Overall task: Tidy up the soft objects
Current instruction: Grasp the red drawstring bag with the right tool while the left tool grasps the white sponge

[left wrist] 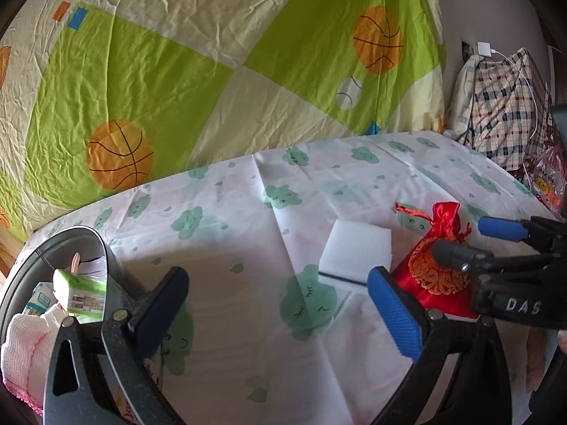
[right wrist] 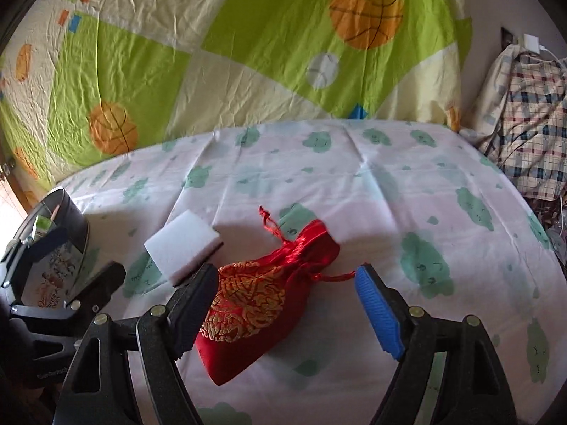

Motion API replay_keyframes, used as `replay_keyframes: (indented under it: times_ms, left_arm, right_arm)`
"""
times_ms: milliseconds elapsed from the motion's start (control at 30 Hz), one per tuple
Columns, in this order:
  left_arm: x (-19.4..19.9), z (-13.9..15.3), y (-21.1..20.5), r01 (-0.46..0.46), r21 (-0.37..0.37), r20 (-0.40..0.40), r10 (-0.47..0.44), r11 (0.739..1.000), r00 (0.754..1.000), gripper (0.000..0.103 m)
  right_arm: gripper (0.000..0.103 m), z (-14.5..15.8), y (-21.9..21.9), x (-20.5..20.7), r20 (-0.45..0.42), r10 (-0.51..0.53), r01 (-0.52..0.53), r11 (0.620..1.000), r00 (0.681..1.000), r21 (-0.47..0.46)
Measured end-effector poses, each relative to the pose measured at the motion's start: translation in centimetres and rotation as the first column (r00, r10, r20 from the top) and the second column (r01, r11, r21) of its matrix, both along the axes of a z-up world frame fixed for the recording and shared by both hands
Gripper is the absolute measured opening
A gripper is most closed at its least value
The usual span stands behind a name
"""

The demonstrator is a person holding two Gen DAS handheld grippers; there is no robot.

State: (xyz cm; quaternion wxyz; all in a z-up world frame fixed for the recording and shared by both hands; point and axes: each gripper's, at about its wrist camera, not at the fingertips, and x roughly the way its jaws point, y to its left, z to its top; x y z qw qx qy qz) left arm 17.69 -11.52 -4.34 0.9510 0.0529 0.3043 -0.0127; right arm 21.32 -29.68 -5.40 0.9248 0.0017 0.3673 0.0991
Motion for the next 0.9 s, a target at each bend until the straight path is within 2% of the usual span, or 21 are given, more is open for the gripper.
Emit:
replay_keyframes:
  times_ms: [200, 233, 267, 300, 367, 533, 700, 900]
  left_arm:
    - [0.7, -0.3, 0.8, -0.016, -0.019, -0.023, 0.016, 1.000, 1.000, 0.102]
    - [0.7, -0.4, 1.0, -0.018, -0.026, -0.026, 0.017, 0.999, 1.000, 0.102]
    - [0.8, -0.4, 1.1, -0.019, -0.031, -0.028, 0.018, 0.999, 0.999, 0.102]
    - [0.8, -0.4, 1.1, -0.019, -0.034, -0.029, 0.018, 0.999, 0.999, 0.102]
    - [0.8, -0.4, 0.9, -0.007, -0.036, -0.028, 0.006, 0.999, 1.000, 0.102]
    - [1.3, -0.7, -0.7, 0.057, -0.024, -0.049, -0.059, 0.998, 0.997, 0.102]
    - [2.8, -1.2, -2.2, 0.119, -0.042, -0.106, -0.123, 0.992, 0.987, 0.102]
    - [4.7, -2.0, -3.7, 0.166, -0.062, -0.173, -0.175, 0.984, 0.969, 0.102]
  right_arm:
    - [0.081, -1.6, 2.0, 1.5, -0.079, 0.049, -0.054, 0.997, 0.996, -0.062]
    - [0.069, -1.9, 2.2, 1.6, -0.083, 0.056, -0.062, 0.996, 0.995, -0.070]
    - [0.046, -2.2, 2.3, 1.7, -0.095, 0.067, -0.074, 0.995, 0.993, -0.072]
    - [0.037, -2.2, 2.3, 1.7, -0.100, 0.075, -0.081, 0.995, 0.992, -0.062]
    - [0.025, -2.0, 2.0, 1.5, -0.091, 0.078, -0.082, 0.996, 0.993, -0.038]
    - [0.022, -1.2, 0.6, 0.9, -0.033, 0.037, -0.037, 0.999, 0.999, 0.020]
    - [0.022, -0.2, -0.4, 0.5, 0.037, -0.045, 0.046, 0.999, 0.998, -0.004]
    - [0.022, 0.0, -1.4, 0.6, 0.050, -0.079, 0.078, 0.997, 0.996, 0.027]
